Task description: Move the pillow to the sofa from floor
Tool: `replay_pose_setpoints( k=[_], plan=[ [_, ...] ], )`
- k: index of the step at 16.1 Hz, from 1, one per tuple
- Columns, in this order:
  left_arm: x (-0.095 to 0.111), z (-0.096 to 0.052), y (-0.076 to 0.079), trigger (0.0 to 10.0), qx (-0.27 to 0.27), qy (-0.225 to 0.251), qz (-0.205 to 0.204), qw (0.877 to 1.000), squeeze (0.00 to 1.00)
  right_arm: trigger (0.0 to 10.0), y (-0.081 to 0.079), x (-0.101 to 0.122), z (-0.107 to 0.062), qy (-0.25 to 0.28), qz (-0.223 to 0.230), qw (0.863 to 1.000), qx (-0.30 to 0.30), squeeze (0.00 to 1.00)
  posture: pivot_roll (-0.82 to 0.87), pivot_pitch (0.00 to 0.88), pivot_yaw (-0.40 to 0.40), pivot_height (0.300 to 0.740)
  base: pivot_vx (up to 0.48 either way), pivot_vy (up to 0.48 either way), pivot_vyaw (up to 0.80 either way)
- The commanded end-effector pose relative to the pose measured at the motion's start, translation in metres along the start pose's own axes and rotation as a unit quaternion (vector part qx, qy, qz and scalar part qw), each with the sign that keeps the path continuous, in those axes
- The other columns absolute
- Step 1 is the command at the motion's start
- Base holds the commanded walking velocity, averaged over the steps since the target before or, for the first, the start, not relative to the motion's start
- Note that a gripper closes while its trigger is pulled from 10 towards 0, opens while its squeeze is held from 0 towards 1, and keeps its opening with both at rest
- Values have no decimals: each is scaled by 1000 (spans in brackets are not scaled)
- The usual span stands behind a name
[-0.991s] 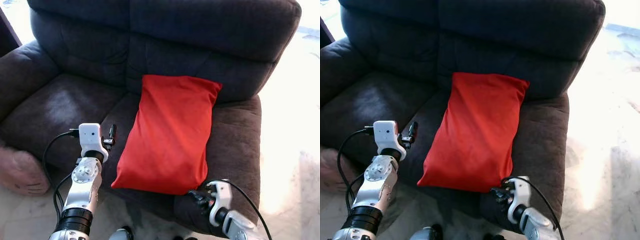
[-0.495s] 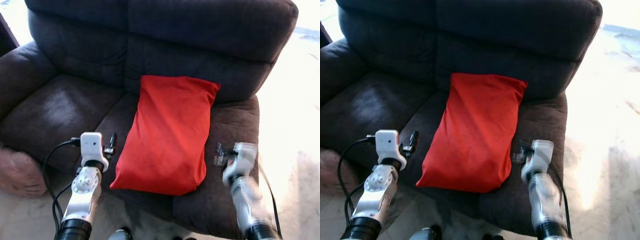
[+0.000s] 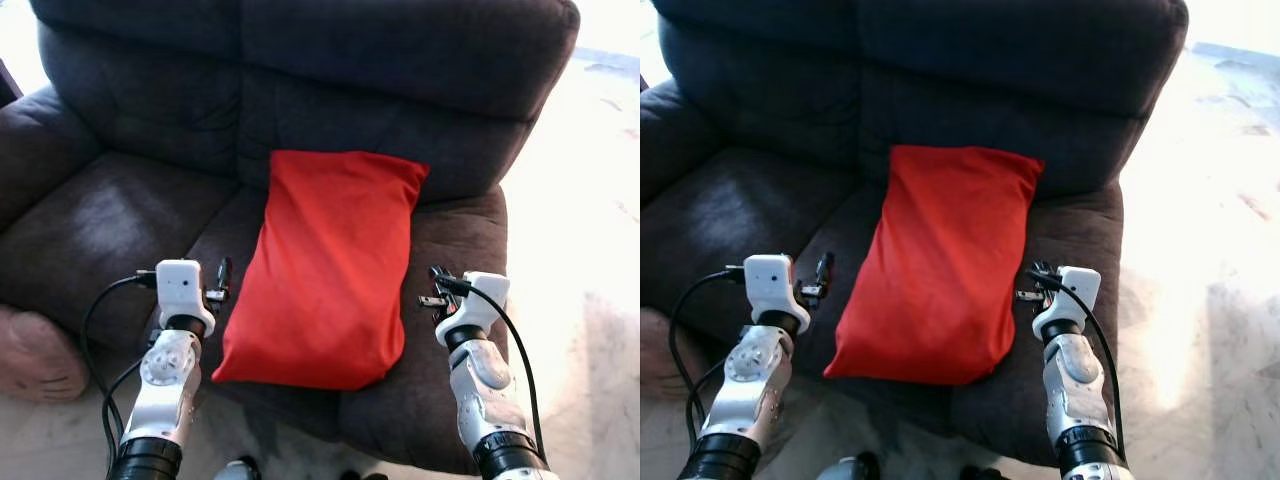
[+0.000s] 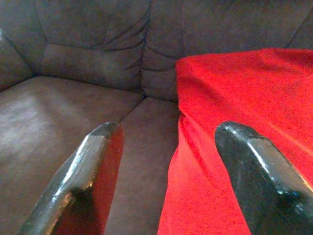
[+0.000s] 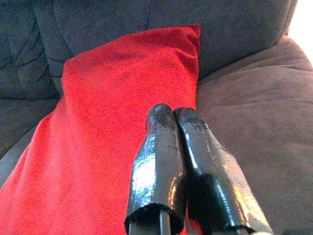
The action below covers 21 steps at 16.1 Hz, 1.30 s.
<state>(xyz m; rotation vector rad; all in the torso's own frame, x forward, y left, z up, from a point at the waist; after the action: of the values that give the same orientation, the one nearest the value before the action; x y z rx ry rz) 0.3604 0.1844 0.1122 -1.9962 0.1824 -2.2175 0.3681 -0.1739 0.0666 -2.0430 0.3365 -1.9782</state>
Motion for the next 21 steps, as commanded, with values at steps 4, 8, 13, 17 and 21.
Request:
replay_pose_setpoints(
  k=[4, 8, 13, 17, 21],
  plan=[
    [5, -1, 0, 10000, -4, 10, 13, 1000, 0, 10000, -1, -1, 2, 0, -1, 1000, -5, 0, 139, 147, -24, 740, 0, -281, 0],
    [4, -1, 0, 10000, -4, 10, 8, 1000, 0, 10000, -4, -5, 1, -7, 2, 1000, 1, 0, 137, 145, -24, 740, 0, -211, -327],
    [8, -2, 0, 10000, -2, 21, -11, 1000, 0, 10000, -6, -9, 0, -12, -12, 1000, 4, 0, 137, 135, -25, 740, 0, 0, -262],
    [6, -3, -1, 10000, 1, 16, -20, 1000, 0, 10000, -5, -10, -1, -13, -7, 1000, 1, 0, 136, 130, -24, 740, 0, 0, 0],
    [4, -4, -2, 10000, 4, 11, -23, 1000, 0, 10000, -7, -14, 0, -24, 3, 1000, 4, 0, 136, 127, -25, 740, 0, 0, -384]
  ],
)
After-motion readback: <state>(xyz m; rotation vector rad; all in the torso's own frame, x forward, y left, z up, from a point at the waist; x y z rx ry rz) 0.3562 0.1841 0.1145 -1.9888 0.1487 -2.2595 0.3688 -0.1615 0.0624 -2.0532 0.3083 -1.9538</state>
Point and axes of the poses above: a point about 5 cm out from each wrist's last joint towards the gripper, its own z axis pointing out of the wrist towards the gripper, its own x axis along the axis of the wrist's last joint, y = z × x, the point moved 5 cm from there along z, pointing out of the wrist towards the gripper, and after that the axes turned 9 degrees about z, right-handed, at the moved point
